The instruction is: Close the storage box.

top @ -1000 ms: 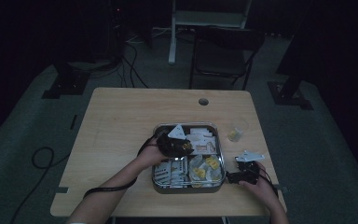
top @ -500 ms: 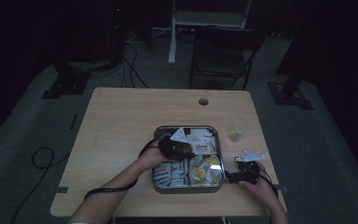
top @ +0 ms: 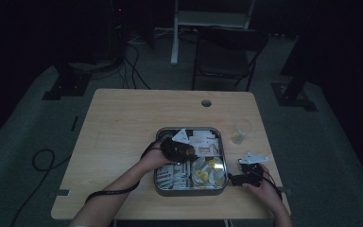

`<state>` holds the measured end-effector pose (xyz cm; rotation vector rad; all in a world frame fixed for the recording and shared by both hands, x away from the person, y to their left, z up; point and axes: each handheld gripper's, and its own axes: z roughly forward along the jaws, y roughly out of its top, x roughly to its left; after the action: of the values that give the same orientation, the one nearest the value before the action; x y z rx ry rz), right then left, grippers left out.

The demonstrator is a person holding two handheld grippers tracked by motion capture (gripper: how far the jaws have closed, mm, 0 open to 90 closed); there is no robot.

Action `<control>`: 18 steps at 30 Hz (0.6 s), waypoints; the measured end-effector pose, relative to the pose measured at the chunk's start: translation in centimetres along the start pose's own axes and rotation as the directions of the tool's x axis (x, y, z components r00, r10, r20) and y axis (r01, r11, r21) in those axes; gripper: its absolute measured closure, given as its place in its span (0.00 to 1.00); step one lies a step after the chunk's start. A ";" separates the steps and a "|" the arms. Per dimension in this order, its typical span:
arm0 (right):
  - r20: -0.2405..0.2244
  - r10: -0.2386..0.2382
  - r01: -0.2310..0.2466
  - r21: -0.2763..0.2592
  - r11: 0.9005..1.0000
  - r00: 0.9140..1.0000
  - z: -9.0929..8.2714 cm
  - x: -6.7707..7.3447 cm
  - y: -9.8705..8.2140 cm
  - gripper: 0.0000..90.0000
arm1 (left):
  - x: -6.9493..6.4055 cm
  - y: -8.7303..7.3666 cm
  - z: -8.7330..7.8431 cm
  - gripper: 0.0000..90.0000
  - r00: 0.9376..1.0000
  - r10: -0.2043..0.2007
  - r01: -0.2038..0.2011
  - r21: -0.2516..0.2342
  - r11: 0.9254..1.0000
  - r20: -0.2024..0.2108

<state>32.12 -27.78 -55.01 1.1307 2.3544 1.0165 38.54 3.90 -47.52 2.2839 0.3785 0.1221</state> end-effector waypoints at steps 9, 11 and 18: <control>0.000 0.000 0.000 0.000 1.000 1.000 0.0 0.0 0.0 0.15 | 0.5 -0.4 -1.7 0.29 0.997 -0.079 0.079 -0.049 0.996 -0.003; 0.000 0.000 0.000 0.000 1.000 1.000 0.0 0.0 0.0 0.15 | 0.5 -0.6 -1.9 0.17 0.996 -0.085 0.083 -0.049 0.995 -0.040; 0.000 0.000 0.000 0.000 1.000 1.000 0.0 0.0 0.0 0.15 | 0.9 -1.3 -3.1 0.07 0.988 -0.128 0.122 -0.079 0.989 -0.085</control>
<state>32.13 -27.77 -55.02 1.1307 2.3540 1.0167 38.46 7.18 -46.39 2.1804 0.5542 0.1730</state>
